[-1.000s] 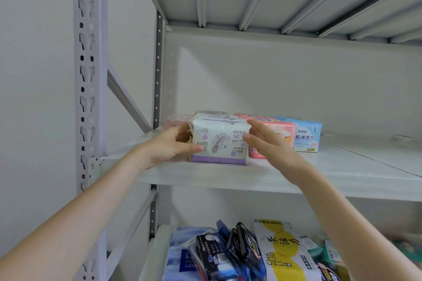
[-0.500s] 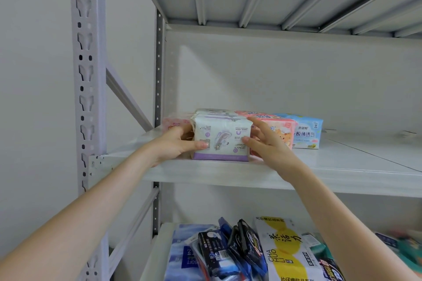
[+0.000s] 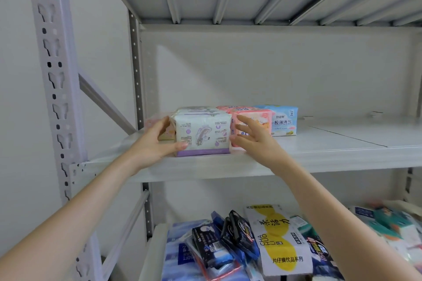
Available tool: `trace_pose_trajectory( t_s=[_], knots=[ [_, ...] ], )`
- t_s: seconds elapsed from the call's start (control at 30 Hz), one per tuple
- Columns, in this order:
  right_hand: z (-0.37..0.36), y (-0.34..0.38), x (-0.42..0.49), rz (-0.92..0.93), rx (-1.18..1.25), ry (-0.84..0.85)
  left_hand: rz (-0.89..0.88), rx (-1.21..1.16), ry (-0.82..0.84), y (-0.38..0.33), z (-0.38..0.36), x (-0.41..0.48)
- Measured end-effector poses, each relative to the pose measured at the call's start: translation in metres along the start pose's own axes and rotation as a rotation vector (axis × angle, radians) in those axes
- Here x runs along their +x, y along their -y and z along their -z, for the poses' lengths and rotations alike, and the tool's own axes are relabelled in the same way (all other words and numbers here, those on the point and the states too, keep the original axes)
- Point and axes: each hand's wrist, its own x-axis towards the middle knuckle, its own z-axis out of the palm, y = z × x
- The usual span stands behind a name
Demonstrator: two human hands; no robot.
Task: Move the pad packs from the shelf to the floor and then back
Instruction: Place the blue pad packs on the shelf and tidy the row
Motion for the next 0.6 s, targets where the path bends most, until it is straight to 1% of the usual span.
trace_pose_trajectory(
  t_s=[0.07,0.17,0.27,0.3,0.37,0.5,0.6],
  knots=[
    [0.010,-0.002,-0.008,-0.002,-0.076,-0.047,-0.017,0.027,-0.021,-0.006,0.004,-0.004],
    [0.029,-0.003,-0.021,0.027,-0.132,-0.090,-0.014,0.085,-0.098,-0.023,0.010,-0.004],
    [0.053,-0.003,-0.031,0.059,-0.186,-0.139,-0.037,0.088,-0.102,-0.049,0.013,-0.001],
    [0.062,-0.004,-0.032,0.066,-0.203,-0.154,-0.048,0.118,-0.105,-0.059,0.013,0.001],
    [0.082,-0.007,-0.033,0.069,-0.220,-0.180,-0.074,0.254,-0.108,-0.080,0.009,0.006],
    [0.120,-0.017,-0.027,0.063,-0.230,-0.212,-0.111,0.432,-0.018,-0.117,-0.019,0.026],
    [0.145,-0.028,-0.016,0.025,-0.231,-0.202,-0.086,0.580,0.089,-0.134,-0.047,0.048]
  ],
)
